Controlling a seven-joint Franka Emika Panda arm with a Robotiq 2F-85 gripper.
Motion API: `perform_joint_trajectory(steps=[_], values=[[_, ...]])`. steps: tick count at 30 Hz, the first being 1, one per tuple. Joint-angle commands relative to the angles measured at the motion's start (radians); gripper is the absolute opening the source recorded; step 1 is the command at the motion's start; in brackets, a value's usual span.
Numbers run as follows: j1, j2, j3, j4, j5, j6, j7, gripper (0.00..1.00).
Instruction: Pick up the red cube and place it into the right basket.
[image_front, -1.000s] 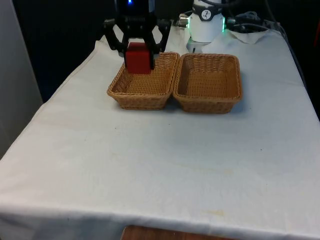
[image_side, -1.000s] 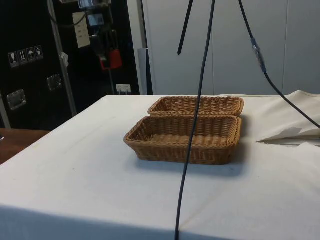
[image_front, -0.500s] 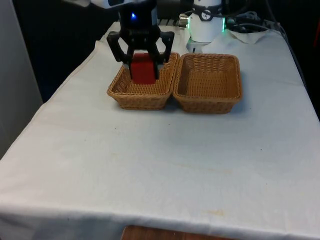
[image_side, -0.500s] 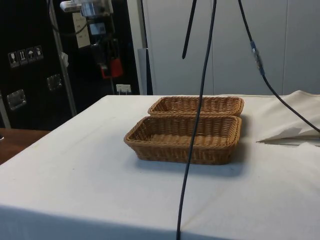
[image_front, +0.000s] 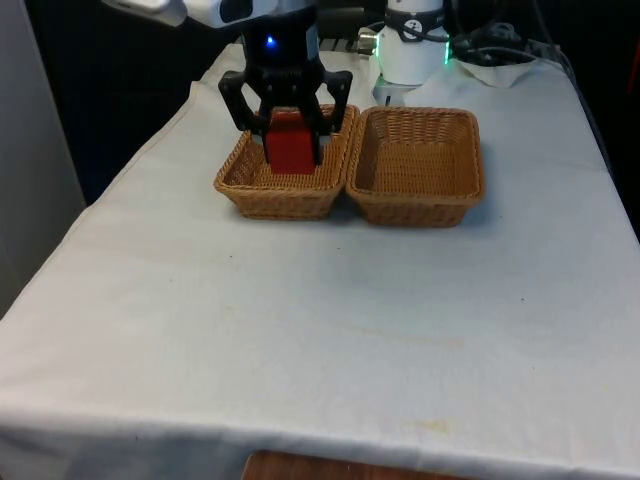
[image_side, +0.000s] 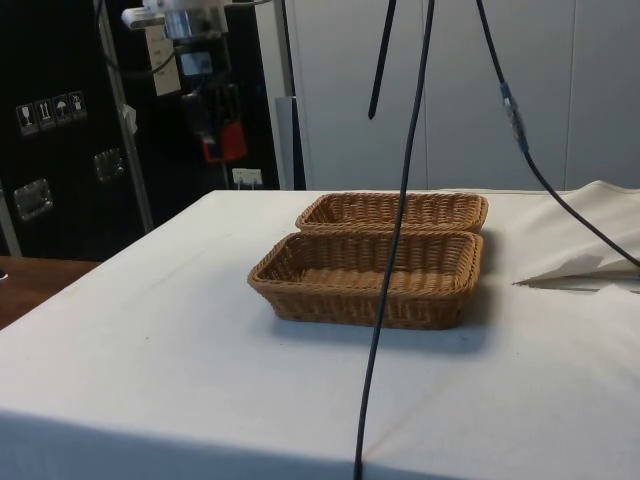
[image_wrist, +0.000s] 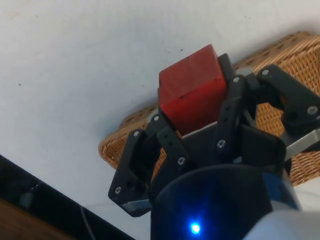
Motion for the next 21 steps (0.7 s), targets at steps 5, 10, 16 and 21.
perform_joint_trajectory(steps=[5,10,16,21], values=[[0.027,-0.029,-0.013,-0.052,-0.003,0.029,-0.007,0.02],[0.025,-0.028,-0.009,-0.054,0.004,0.039,-0.008,0.02],[0.023,-0.029,0.002,-0.064,0.016,0.062,-0.012,0.02],[0.023,-0.029,0.016,-0.078,0.040,0.093,-0.020,0.02]])
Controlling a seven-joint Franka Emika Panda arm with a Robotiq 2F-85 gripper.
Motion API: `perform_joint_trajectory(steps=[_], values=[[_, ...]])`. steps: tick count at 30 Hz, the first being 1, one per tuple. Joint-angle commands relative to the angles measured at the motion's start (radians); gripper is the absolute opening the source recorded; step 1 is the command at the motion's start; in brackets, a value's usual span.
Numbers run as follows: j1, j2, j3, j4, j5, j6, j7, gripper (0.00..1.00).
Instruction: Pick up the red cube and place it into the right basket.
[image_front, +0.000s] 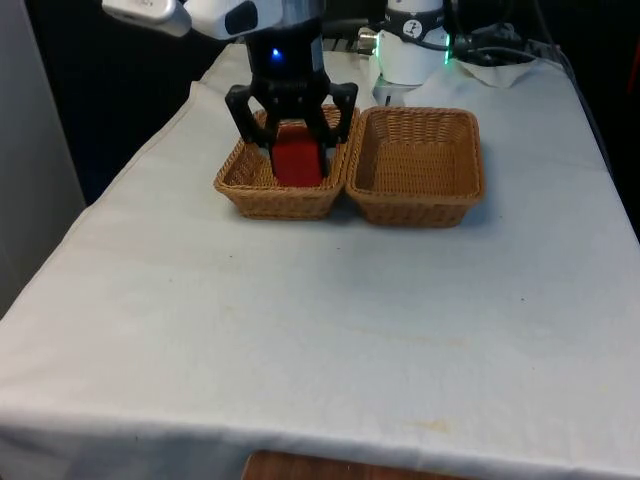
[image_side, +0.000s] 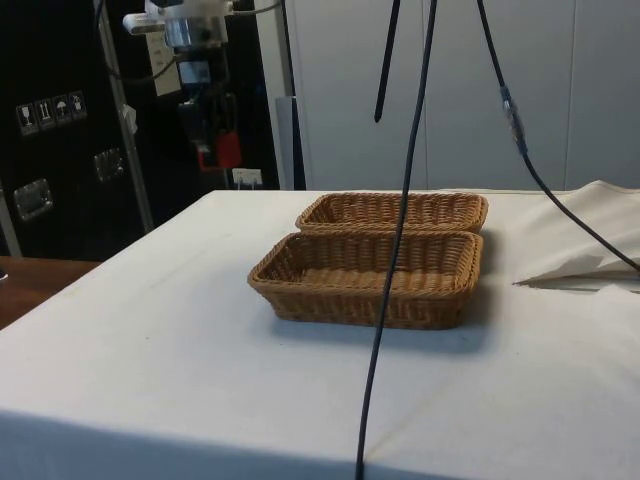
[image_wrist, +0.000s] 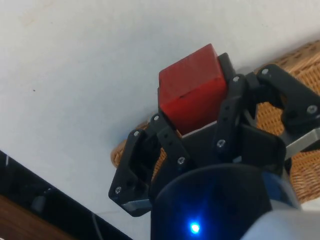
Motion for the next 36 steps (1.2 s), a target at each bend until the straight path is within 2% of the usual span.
perform_joint_trajectory(steps=[1,2,3,6,10,11,12,14,20,21,22,30,31,32,36], values=[[0.020,-0.027,-0.006,-0.049,0.011,0.041,-0.016,0.02],[0.000,-0.001,0.002,-0.002,0.004,0.005,-0.001,0.02],[0.020,-0.027,-0.003,-0.051,0.015,0.046,-0.017,0.02],[0.018,-0.027,0.003,-0.059,0.026,0.067,-0.023,0.02],[0.011,-0.018,0.007,-0.044,0.022,0.056,-0.016,0.02],[0.000,-0.003,0.012,-0.021,0.020,0.039,-0.009,0.02],[0.009,-0.015,0.009,-0.040,0.022,0.051,-0.015,0.02],[0.007,-0.013,0.010,-0.037,0.021,0.048,-0.013,0.02],[0.024,-0.015,0.002,-0.052,-0.023,0.057,-0.005,0.02],[0.006,-0.007,0.014,-0.030,-0.021,0.037,-0.003,0.02],[0.027,-0.016,0.002,-0.056,-0.040,0.059,0.000,0.02],[0.041,-0.019,0.000,-0.070,-0.114,0.060,0.024,0.02],[0.021,-0.007,0.014,-0.038,-0.106,0.037,0.025,0.02],[0.042,-0.019,0.000,-0.072,-0.124,0.061,0.028,0.02],[0.046,-0.027,-0.001,-0.081,-0.148,0.061,0.036,0.02]])
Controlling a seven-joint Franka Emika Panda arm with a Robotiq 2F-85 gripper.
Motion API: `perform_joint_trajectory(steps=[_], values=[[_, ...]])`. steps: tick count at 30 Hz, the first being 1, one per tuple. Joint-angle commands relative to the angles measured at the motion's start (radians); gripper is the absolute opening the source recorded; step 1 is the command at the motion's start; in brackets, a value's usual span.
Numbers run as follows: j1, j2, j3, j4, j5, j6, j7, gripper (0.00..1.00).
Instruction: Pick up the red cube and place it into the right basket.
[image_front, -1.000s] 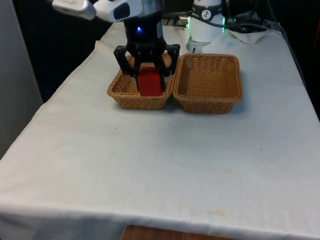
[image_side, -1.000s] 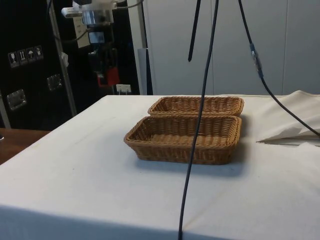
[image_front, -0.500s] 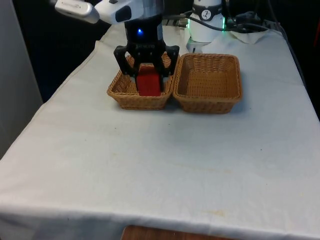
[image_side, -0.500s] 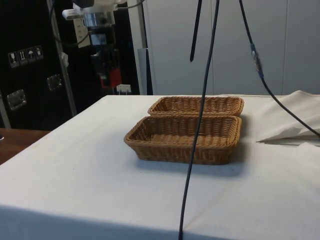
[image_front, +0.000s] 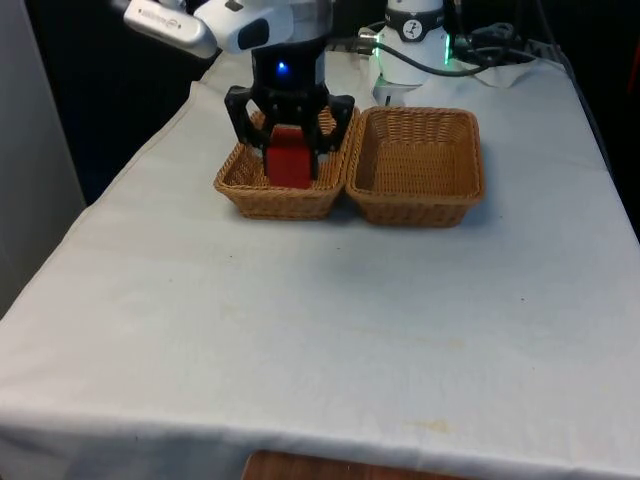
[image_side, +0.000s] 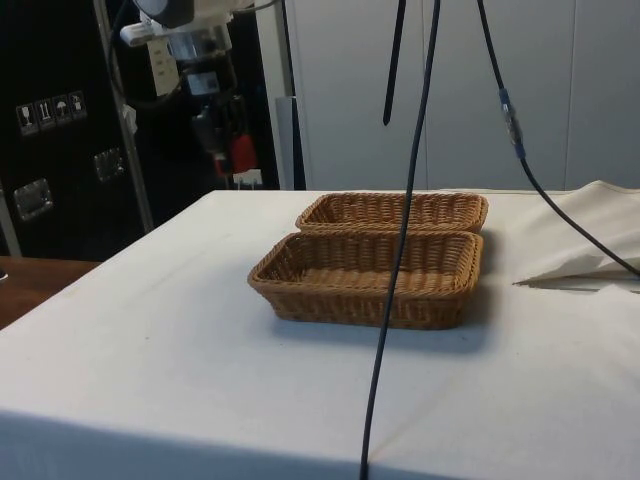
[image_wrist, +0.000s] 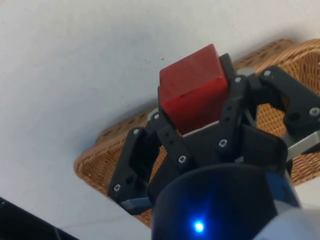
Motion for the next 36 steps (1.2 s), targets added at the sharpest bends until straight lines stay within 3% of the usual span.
perform_joint_trajectory(steps=[1,3,4,5,13,14,15,22,23,24,31,32,33,36], values=[[0.023,-0.023,-0.016,-0.040,-0.013,0.023,-0.002,0.02],[0.025,-0.034,-0.017,-0.047,-0.029,0.020,0.001,0.02],[0.000,-0.009,0.000,-0.002,-0.020,-0.001,0.006,0.02],[0.026,-0.038,-0.017,-0.049,-0.035,0.019,0.002,0.02],[0.029,-0.071,-0.018,-0.063,-0.074,0.017,0.010,0.02],[0.001,-0.041,0.000,-0.011,-0.064,-0.008,0.015,0.02],[0.028,-0.073,-0.018,-0.064,-0.076,0.018,0.010,0.02],[0.025,-0.092,-0.012,-0.065,-0.071,0.030,0.011,0.02],[0.001,-0.063,0.000,-0.017,-0.067,-0.004,0.016,0.02],[0.025,-0.094,-0.012,-0.065,-0.070,0.031,0.011,0.02],[0.025,-0.117,-0.011,-0.068,-0.072,0.029,0.011,0.02],[0.001,-0.086,0.003,-0.020,-0.067,-0.001,0.017,0.02],[0.025,-0.120,-0.011,-0.069,-0.073,0.029,0.011,0.02],[0.026,-0.134,-0.013,-0.072,-0.077,0.024,0.010,0.02]])
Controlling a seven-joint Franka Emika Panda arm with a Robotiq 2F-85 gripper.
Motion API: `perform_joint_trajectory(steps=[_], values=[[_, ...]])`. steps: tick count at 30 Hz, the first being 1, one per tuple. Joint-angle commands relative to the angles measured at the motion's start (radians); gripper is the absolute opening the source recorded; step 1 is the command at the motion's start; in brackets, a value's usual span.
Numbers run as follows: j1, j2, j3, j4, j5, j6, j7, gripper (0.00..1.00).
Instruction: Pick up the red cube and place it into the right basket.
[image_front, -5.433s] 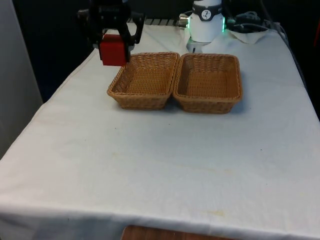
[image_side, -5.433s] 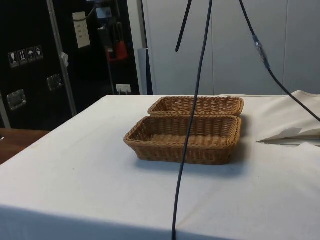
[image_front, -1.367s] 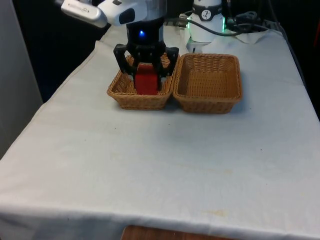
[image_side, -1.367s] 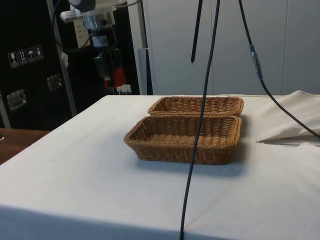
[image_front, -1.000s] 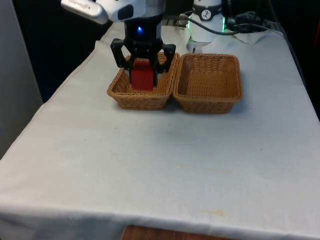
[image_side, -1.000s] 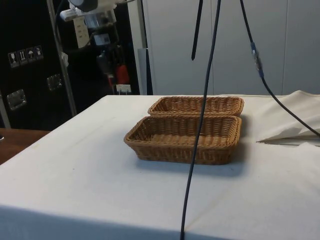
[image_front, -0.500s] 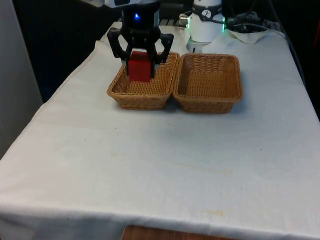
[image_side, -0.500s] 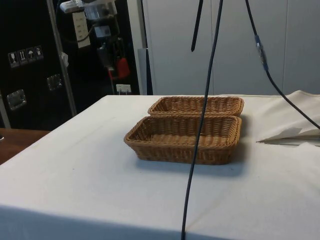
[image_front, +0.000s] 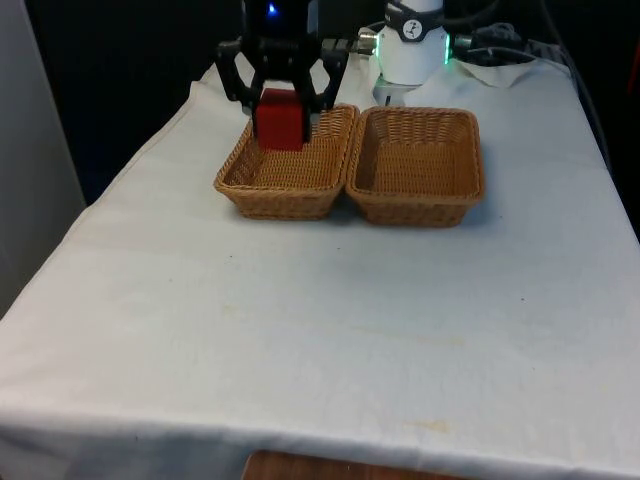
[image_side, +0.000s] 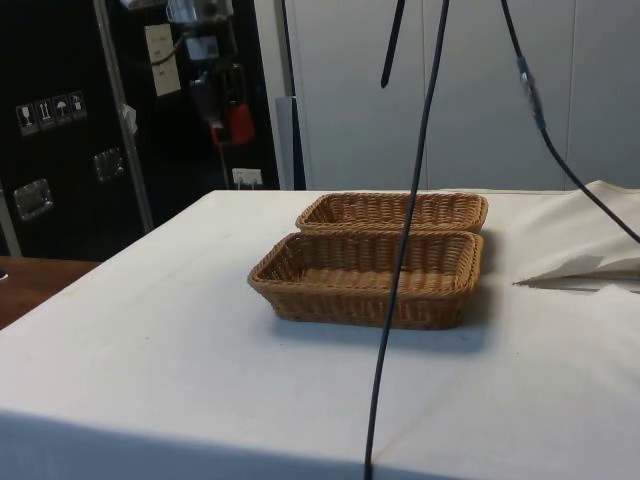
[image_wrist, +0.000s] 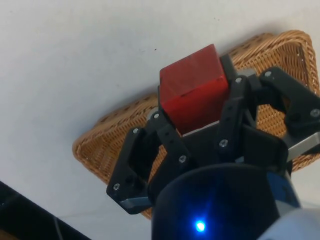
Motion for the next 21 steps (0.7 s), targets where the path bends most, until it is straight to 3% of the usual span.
perform_joint_trajectory(steps=[1,4,5,6,13,14,15,21], values=[[0.025,-0.035,-0.016,-0.050,-0.010,0.024,-0.007,0.02],[0.025,-0.049,-0.016,-0.053,-0.012,0.023,-0.007,0.02],[0.000,-0.018,0.000,-0.006,0.000,-0.002,-0.001,0.02],[0.026,-0.052,-0.016,-0.054,-0.012,0.023,-0.007,0.02],[0.025,-0.075,-0.012,-0.061,-0.009,0.027,-0.006,0.02],[0.001,-0.044,0.003,-0.012,0.000,-0.002,-0.001,0.02],[0.025,-0.077,-0.011,-0.062,-0.008,0.027,-0.006,0.02],[0.026,-0.096,-0.003,-0.072,-0.008,0.028,-0.006,0.02]])
